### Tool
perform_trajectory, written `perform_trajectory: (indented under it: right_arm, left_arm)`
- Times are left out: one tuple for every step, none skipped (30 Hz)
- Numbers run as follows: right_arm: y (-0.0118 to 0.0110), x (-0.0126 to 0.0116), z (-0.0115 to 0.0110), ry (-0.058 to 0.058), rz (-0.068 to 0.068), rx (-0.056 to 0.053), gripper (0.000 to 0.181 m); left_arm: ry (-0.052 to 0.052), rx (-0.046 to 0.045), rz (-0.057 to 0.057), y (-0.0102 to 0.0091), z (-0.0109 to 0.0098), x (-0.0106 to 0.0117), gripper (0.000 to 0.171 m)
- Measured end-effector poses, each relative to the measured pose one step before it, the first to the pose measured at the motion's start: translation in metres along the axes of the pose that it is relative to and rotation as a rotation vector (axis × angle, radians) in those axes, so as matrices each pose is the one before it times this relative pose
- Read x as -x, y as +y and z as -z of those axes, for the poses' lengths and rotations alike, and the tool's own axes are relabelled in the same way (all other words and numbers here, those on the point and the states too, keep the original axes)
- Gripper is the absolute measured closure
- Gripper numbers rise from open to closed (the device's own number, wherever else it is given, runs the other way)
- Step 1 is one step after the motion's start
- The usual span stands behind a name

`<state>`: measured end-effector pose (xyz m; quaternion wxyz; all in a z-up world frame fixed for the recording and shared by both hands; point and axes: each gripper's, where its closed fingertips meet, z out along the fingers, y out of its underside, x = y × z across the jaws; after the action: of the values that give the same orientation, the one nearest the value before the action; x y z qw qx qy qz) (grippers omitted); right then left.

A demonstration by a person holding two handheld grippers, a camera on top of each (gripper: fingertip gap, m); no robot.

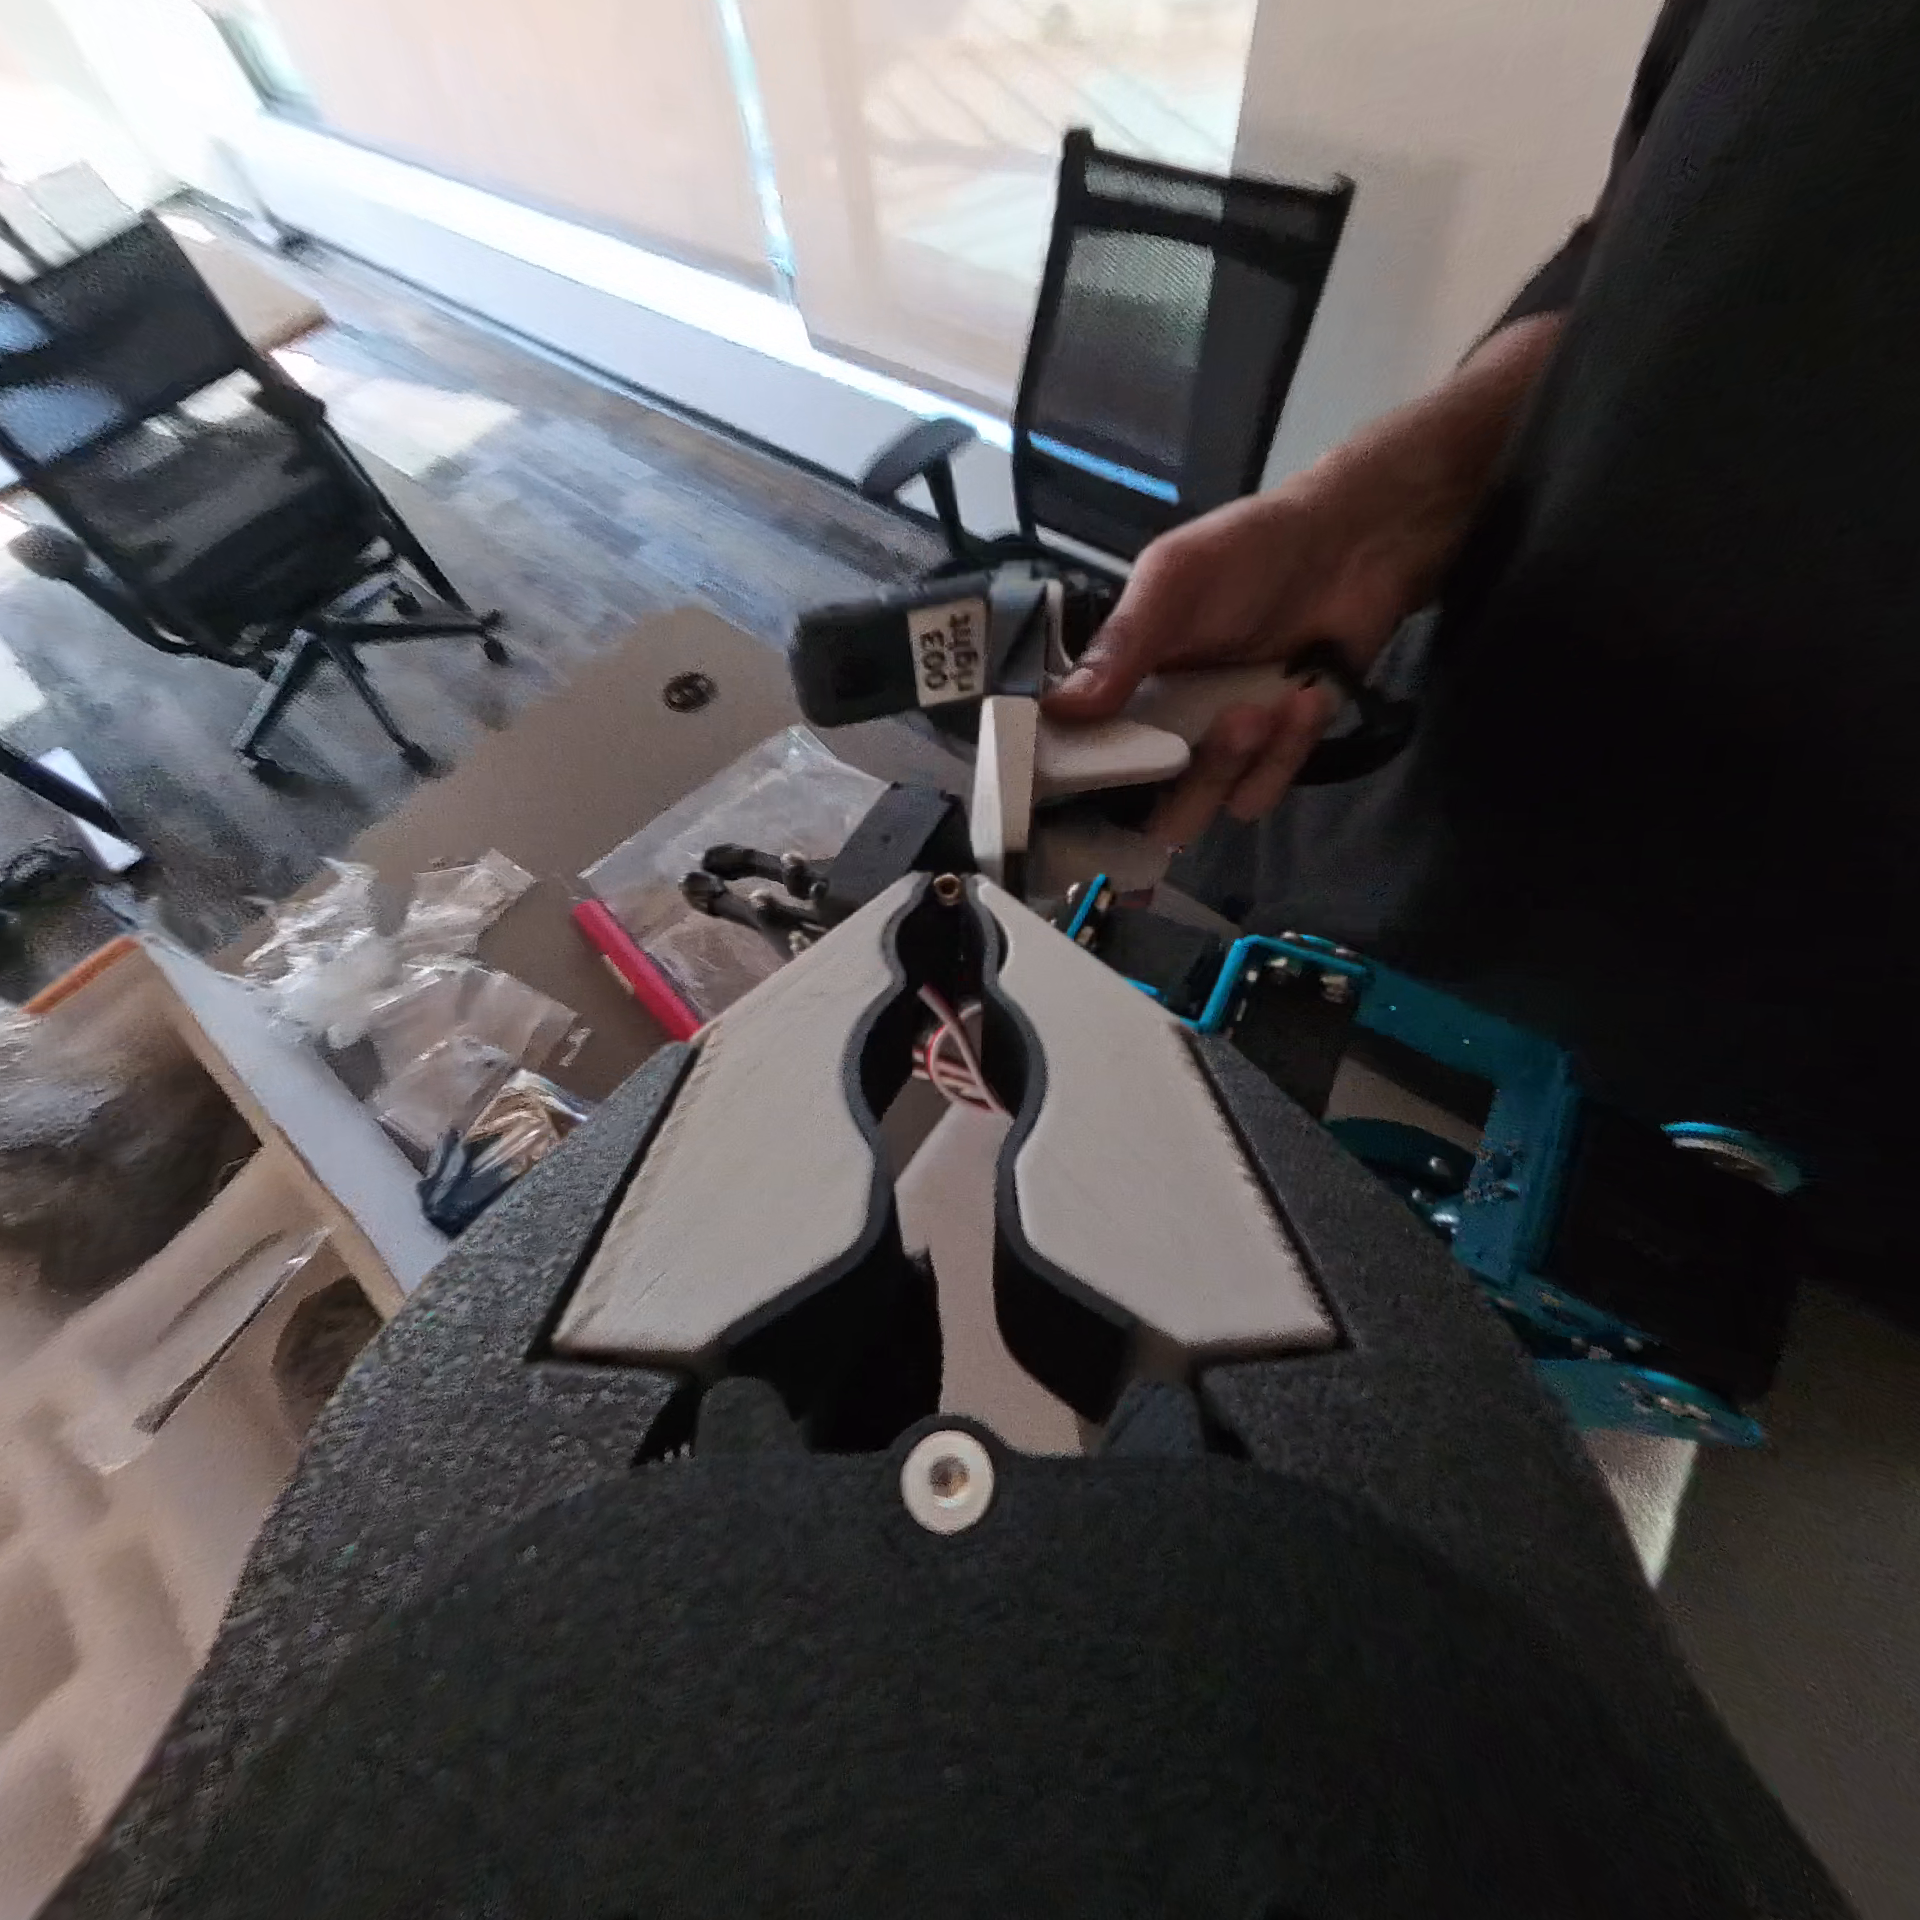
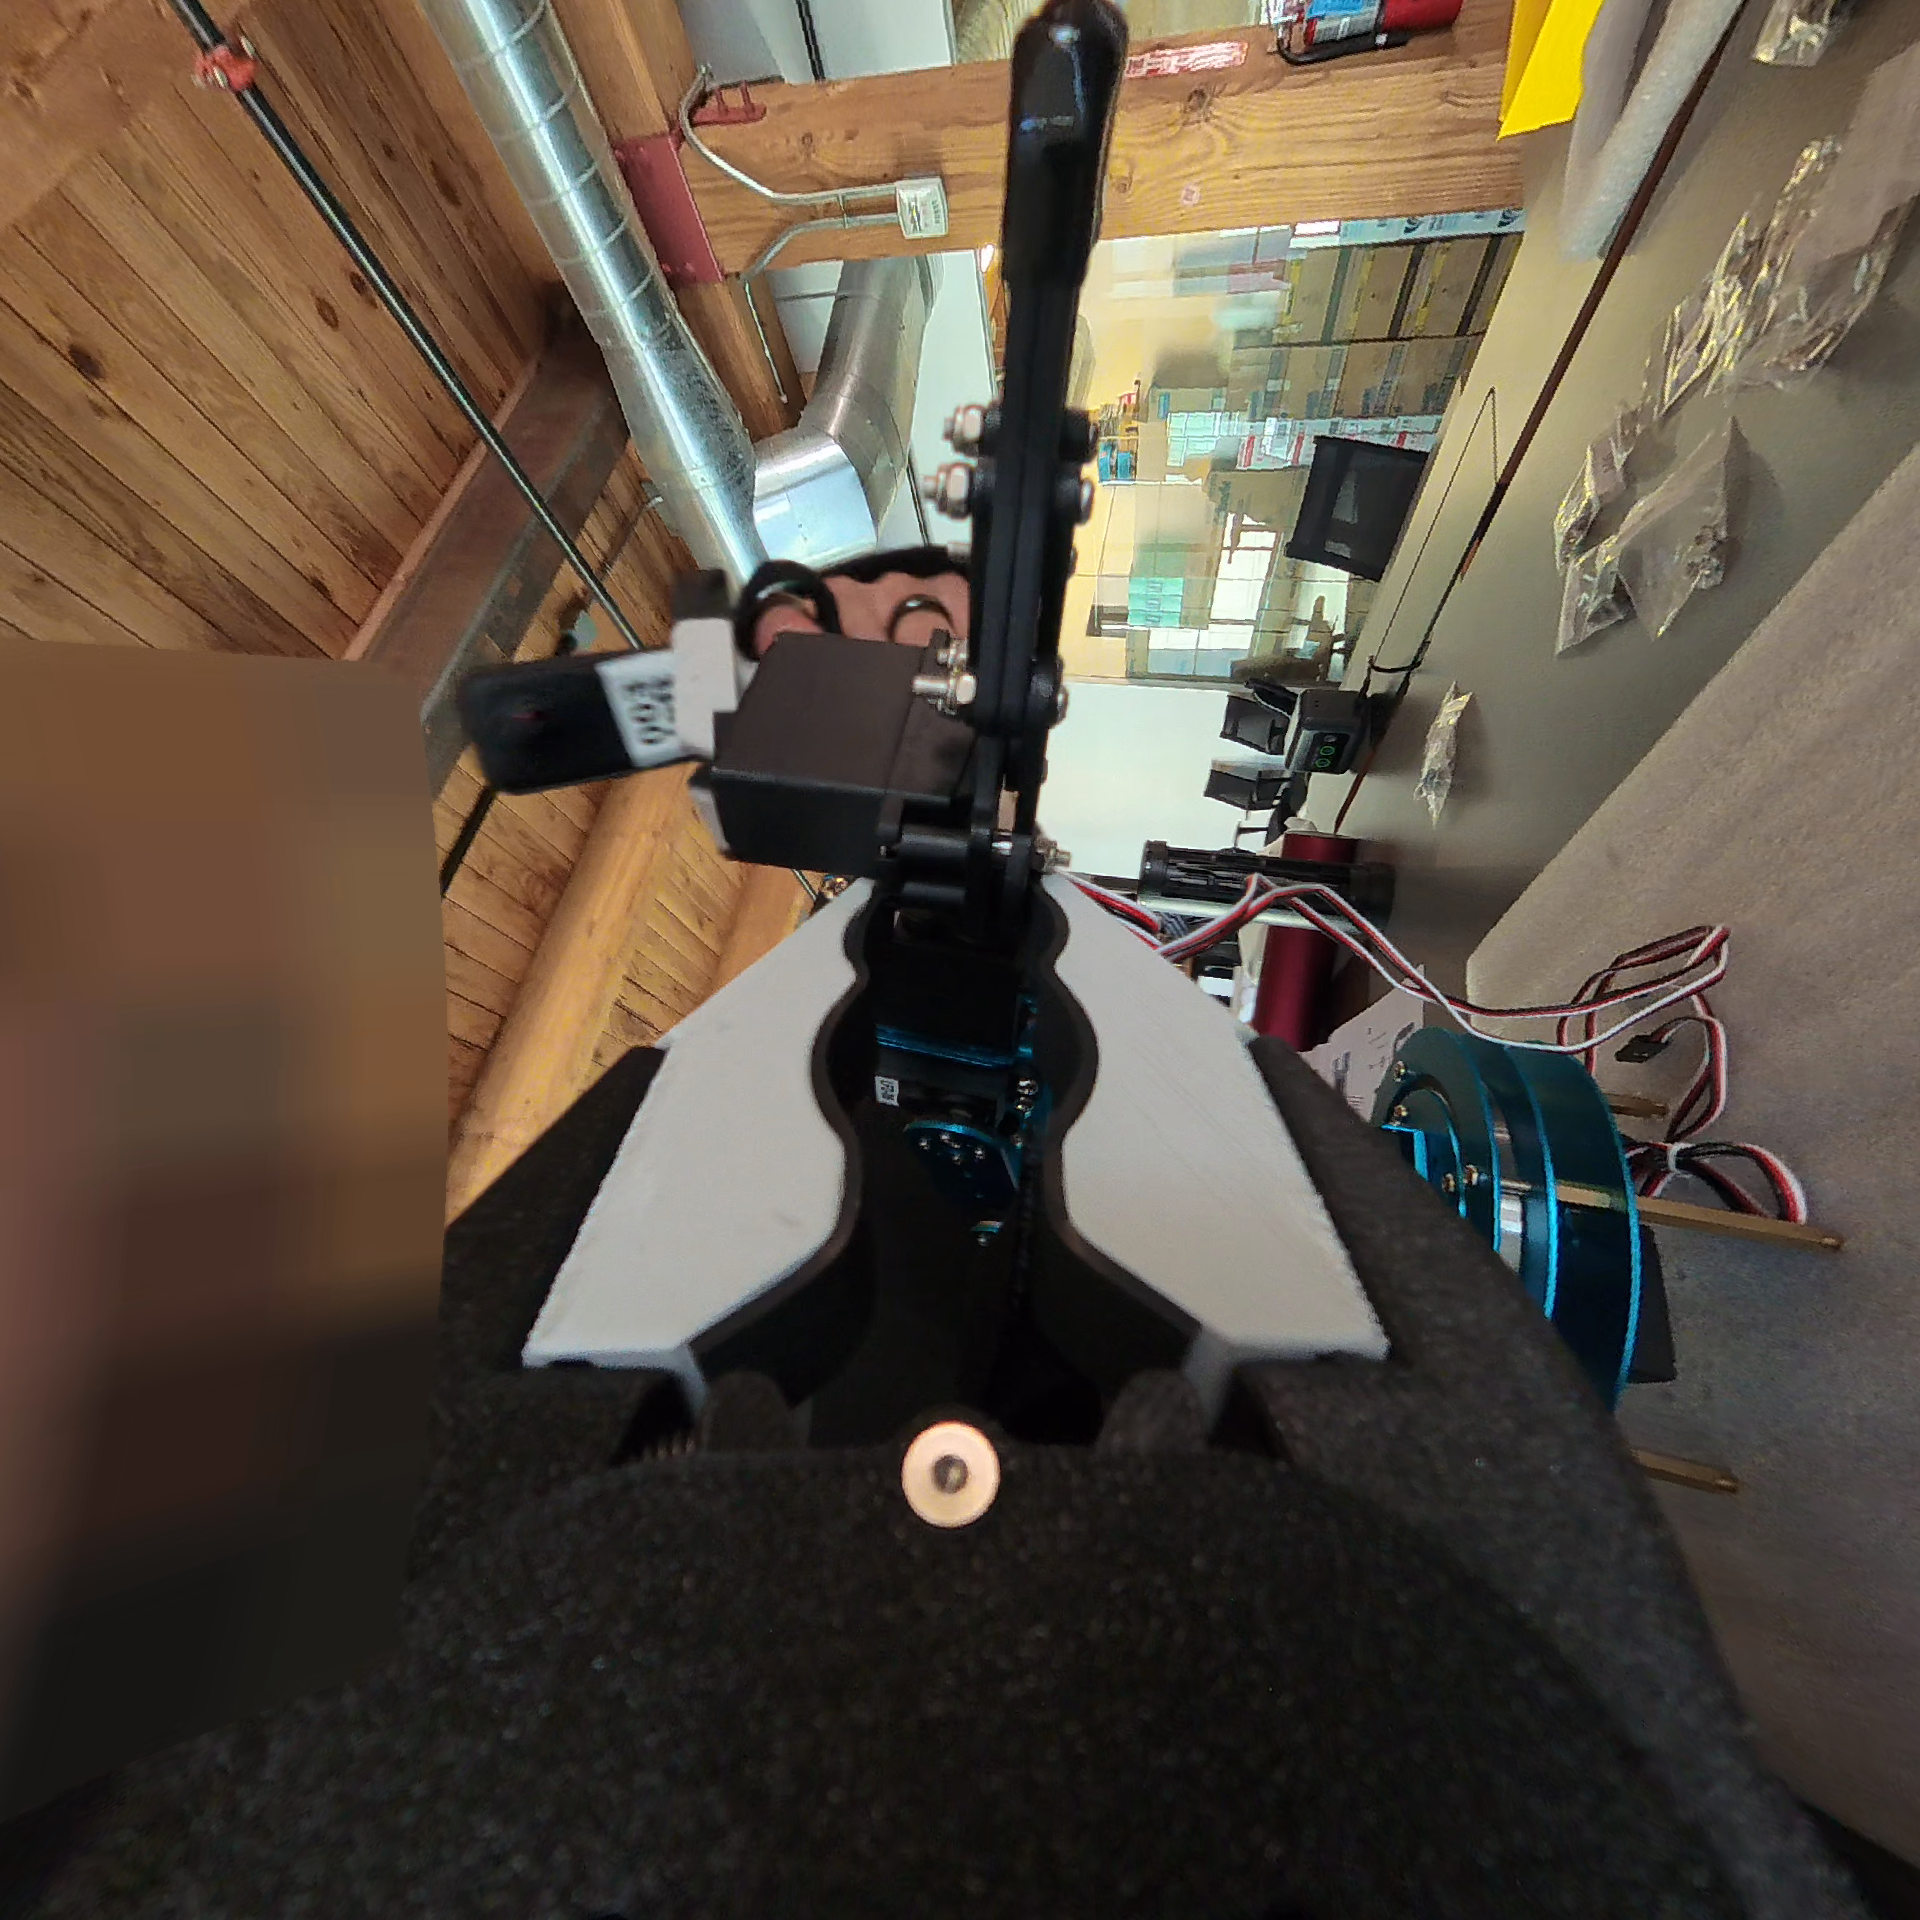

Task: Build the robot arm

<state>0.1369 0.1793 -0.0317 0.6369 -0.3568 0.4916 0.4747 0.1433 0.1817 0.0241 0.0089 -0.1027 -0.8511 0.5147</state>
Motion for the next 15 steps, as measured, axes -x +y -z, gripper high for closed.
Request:
perform_trajectory:
  right_arm:
    - [0.00072,0.00063,-0.00003,0.0026,0.0109,0.0046,0.158]
    - [0.00099,0.00099,-0.00006,0.0016,0.0117,0.0064,0.158]
    - [0.00108,0.00111,0.00021,0.0028,0.0129,0.0066,0.158]
    - [0.00102,0.00098,0.00031,0.0051,0.0142,0.0048,0.158]
    - [0.00087,0.00077,0.00046,0.0075,0.0145,0.0045,0.158]
    - [0.00055,0.00062,0.00051,0.0074,0.0131,0.0025,0.158]
    - [0.00039,0.00032,0.00028,0.0068,0.0104,0.0021,0.158]
    - [0.00029,0.00015,0.00012,0.0042,0.0068,0.0025,0.158]
    - [0.00036,-0.00003,-0.00003,0.0023,0.0039,0.0028,0.158]
    - [0.00003,0.00006,-0.00001,0.0008,0.0015,0.0011,0.158]
    - [-0.00013,-0.00022,0.00003,-0.0002,-0.0012,0.0003,0.158]
    - [0.00025,0.00004,0.00003,-0.0024,-0.0022,0.0025,0.158]
    - [0.00053,0.00014,-0.00007,-0.0035,-0.0019,0.0034,0.158]
    - [-0.00001,0.00000,0.00017,0.0003,0.0004,-0.0010,0.158]
    - [0.00005,-0.00005,0.00020,0.0011,0.0018,0.0008,0.158]
  left_arm:
    - [0.0259,0.03970,-0.0042,0.00128,-0.00688,-0.00206,0.167]
    - [0.0236,0.03844,-0.0018,0.00292,-0.00569,-0.00128,0.167]
    - [0.0175,0.03382,0.0012,0.00282,-0.00418,-0.00059,0.167]
    - [0.0152,0.02669,0.0019,0.00155,-0.00285,-0.00112,0.167]
    - [0.0152,0.02163,-0.0003,0.00031,-0.00190,-0.00228,0.167]
    - [0.0035,0.02330,-0.0033,0.00003,-0.00125,-0.00143,0.167]
    - [-0.0026,0.03034,-0.0040,0.00073,-0.00102,-0.00122,0.167]
    - [-0.0047,0.03117,-0.0040,0.00087,-0.00097,-0.00135,0.167]
    - [-0.0139,0.03085,0.0012,0.00080,-0.00110,-0.00013,0.167]
    - [-0.0161,0.03013,0.0076,0.00113,-0.00126,0.00032,0.167]
    - [-0.0076,0.02465,0.0056,0.00060,-0.00134,-0.00130,0.167]
    - [-0.0079,0.00936,0.0014,-0.00102,-0.00096,-0.00169,0.167]
    - [-0.0025,-0.00019,0.0082,-0.00222,-0.00073,-0.00213,0.167]
    - [-0.0058,0.00566,0.0173,-0.00090,-0.00123,-0.00080,0.167]
    - [-0.0181,0.00831,0.0086,0.00074,-0.00152,0.00179,0.167]
